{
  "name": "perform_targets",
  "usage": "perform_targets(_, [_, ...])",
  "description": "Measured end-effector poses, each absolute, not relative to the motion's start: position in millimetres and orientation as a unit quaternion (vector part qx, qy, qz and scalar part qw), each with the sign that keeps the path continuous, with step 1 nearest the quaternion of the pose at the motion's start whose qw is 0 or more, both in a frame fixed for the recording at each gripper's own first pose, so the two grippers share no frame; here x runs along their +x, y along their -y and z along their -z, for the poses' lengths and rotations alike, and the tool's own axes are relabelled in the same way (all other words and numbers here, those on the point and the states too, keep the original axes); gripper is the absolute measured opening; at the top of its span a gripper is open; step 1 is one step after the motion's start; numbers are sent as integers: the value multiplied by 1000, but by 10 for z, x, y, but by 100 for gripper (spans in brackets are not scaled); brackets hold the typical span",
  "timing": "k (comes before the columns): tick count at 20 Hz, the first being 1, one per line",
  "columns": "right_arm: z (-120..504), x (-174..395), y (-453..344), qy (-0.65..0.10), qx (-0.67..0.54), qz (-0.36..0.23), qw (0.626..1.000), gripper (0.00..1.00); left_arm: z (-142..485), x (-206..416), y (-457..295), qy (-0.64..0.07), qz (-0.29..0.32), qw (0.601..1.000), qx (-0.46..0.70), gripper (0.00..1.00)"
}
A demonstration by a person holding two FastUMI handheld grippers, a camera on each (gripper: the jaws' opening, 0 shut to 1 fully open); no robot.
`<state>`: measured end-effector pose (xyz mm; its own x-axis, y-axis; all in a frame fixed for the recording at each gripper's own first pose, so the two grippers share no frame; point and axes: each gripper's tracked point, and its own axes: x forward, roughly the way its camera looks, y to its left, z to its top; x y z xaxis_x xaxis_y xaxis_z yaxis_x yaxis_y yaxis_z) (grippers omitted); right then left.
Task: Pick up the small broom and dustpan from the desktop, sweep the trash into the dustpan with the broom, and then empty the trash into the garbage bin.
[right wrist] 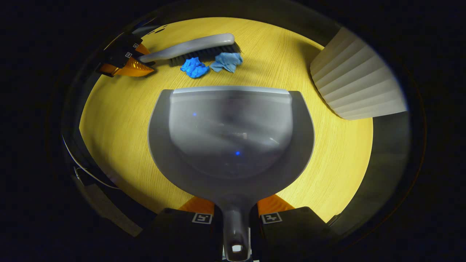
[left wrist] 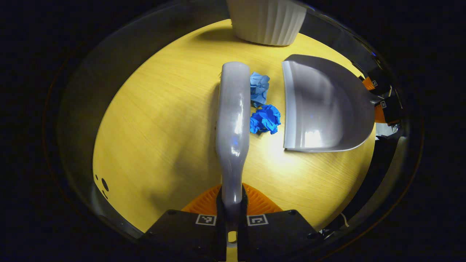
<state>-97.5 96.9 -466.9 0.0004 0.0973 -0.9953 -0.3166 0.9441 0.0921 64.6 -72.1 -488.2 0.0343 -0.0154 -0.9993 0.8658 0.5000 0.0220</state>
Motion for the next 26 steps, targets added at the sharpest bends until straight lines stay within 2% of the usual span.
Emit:
perform_targets(3, [4691,-979,-968,-685,-80,-152,708,33,4887,575,800,-602,370,619,342,16])
perform_targets(13, [4739,-1037,-914,-665,-89,-171,722,34,4783,59,1145,-637,467,562,246,16])
perform_targets(16, [4757,-1027,-934,-654,-80,-173,732,34,4744,77,1230,-643,446,581,223,16])
perform_targets(23, [4694,-932,-991,-596,-50,-161,785,34,4499,316,1039,-621,378,665,171,16])
perform_targets(26, [4649,-1024,-955,-616,-49,-149,772,34,4502,342,924,-626,375,667,151,16])
